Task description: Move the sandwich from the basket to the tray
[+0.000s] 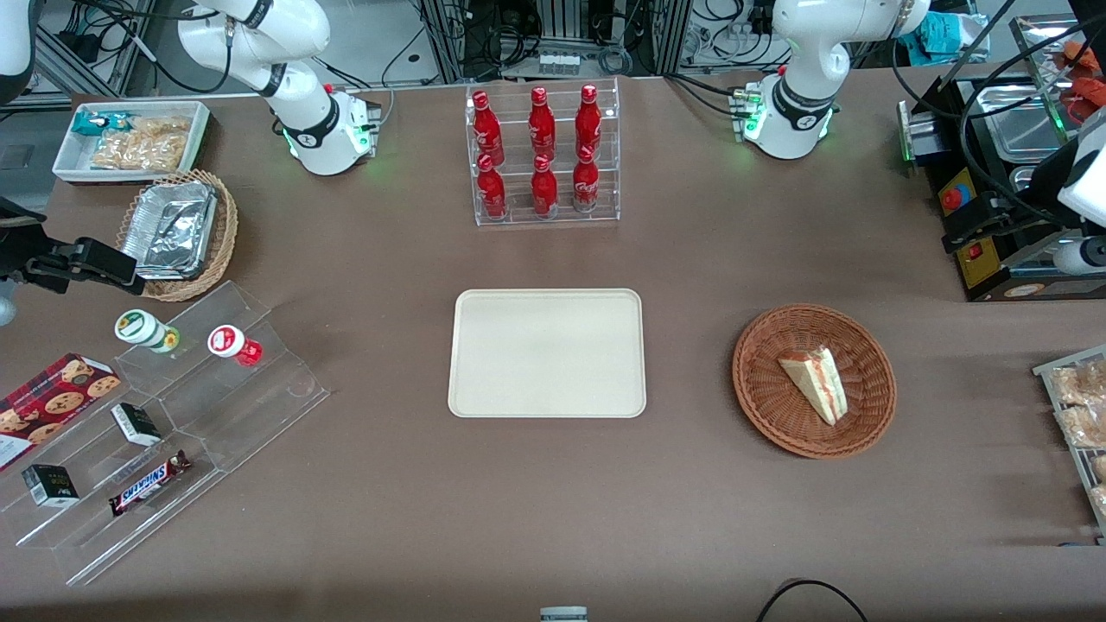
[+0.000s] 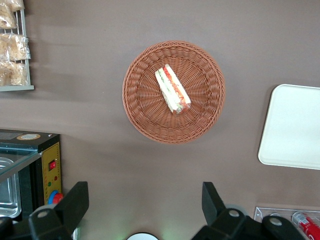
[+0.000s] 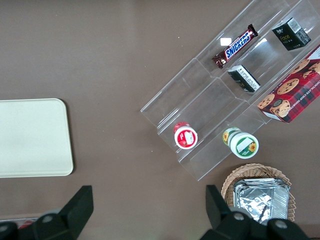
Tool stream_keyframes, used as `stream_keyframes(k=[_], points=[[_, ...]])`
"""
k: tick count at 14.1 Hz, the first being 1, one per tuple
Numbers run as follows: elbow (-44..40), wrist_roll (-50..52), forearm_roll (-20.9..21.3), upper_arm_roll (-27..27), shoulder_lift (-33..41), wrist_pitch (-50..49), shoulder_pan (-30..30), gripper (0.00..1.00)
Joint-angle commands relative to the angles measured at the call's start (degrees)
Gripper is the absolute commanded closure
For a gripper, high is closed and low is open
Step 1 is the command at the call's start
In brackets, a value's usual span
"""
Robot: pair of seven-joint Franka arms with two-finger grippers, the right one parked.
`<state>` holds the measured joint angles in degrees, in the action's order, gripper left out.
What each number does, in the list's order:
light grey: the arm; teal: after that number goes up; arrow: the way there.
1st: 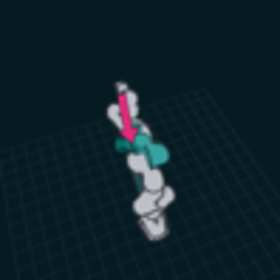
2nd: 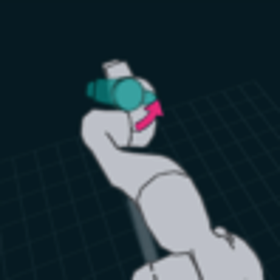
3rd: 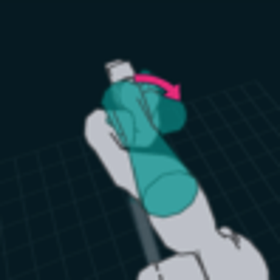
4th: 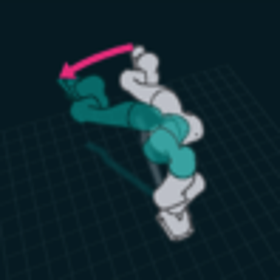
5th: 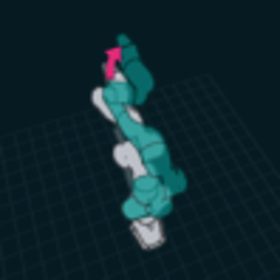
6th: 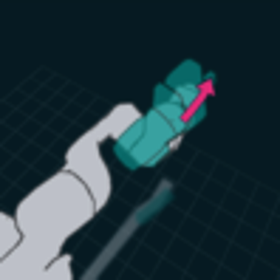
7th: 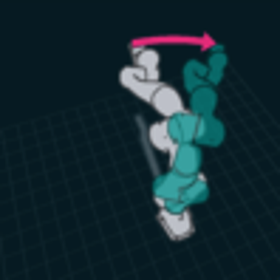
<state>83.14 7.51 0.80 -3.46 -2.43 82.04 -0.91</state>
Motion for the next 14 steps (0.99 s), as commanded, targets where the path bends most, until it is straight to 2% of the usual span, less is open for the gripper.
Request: stream_keyframes(k=[1, 5, 10, 14], points=[[-0.8, 0.3, -0.1, -0.8, -0.1, -1.0, -1.0, 0.0], [-1.0, 1.2, -0.3, -0.8, -0.4, -1.0, -1.0, 0.0], [3.2, 9.5, -0.3, -0.8, -4.0, 0.7, -1.0, 0.0], [14.4, 23.1, 0.2, -1.0, -7.1, 14.9, 0.4, 0.0]])
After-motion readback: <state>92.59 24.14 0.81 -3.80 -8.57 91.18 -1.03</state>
